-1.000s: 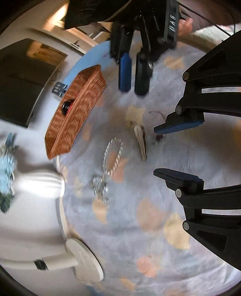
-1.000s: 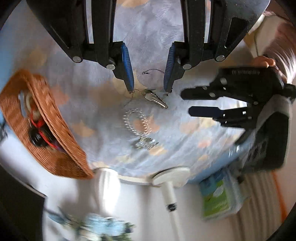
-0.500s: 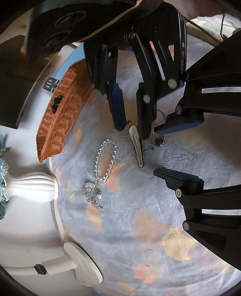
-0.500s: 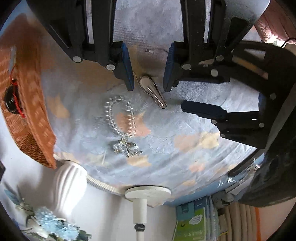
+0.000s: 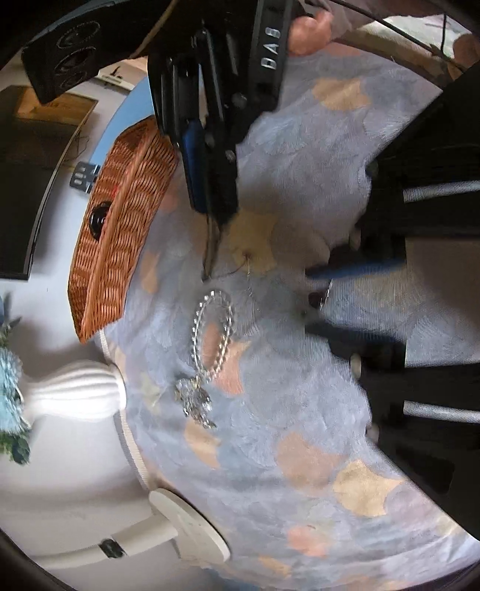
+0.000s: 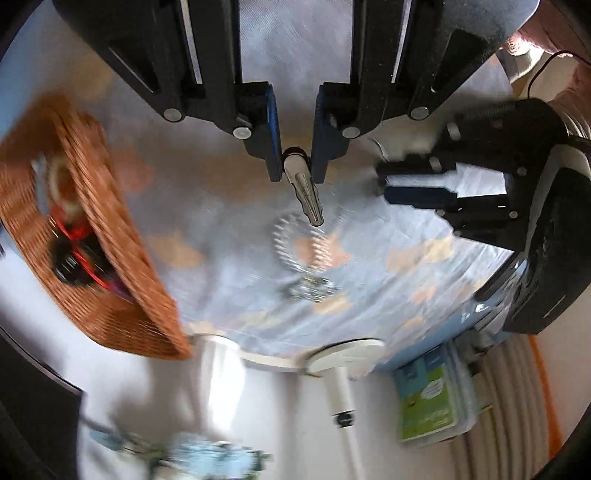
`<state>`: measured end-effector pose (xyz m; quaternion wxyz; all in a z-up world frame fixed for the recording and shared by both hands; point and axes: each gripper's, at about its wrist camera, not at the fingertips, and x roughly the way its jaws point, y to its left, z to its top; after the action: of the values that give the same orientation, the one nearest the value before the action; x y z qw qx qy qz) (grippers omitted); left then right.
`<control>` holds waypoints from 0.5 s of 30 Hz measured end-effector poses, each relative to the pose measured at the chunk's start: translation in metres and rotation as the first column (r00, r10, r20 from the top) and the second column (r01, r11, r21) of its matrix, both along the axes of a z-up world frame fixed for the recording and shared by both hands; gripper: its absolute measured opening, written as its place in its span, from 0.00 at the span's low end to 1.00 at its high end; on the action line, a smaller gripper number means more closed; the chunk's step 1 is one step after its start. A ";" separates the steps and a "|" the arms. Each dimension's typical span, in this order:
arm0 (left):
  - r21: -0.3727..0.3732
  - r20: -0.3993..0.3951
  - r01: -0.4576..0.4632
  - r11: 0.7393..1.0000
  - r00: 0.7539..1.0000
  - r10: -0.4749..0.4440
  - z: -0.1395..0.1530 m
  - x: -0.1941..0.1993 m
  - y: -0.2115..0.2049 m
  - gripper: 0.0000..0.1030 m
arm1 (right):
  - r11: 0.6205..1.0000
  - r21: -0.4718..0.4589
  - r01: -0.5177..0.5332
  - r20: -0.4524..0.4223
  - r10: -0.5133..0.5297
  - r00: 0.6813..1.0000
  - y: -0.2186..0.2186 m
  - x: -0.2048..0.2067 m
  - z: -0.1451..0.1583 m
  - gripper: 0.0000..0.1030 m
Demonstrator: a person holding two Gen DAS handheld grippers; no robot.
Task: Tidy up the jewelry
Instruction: 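Grasp the dark pendant necklace with the left tool while the right tool grasps the silver hair clip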
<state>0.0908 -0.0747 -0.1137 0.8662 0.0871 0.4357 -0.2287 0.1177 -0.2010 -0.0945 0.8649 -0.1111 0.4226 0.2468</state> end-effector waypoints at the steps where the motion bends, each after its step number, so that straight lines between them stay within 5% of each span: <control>1: 0.014 0.008 0.002 1.000 1.000 -0.003 0.000 -0.001 -0.002 0.09 | 1.000 0.000 0.020 -0.004 -0.020 1.000 -0.006 -0.002 -0.001 0.17; 15: -0.096 -0.004 0.008 0.995 1.000 -0.008 0.012 -0.009 0.019 0.10 | 0.985 0.064 0.158 -0.039 -0.156 0.987 -0.046 -0.050 -0.012 0.17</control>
<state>0.0816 -0.0553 -0.1014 0.8674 0.0467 0.4259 -0.2531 0.0679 -0.2469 -0.1064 0.8777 -0.0445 0.4360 0.1936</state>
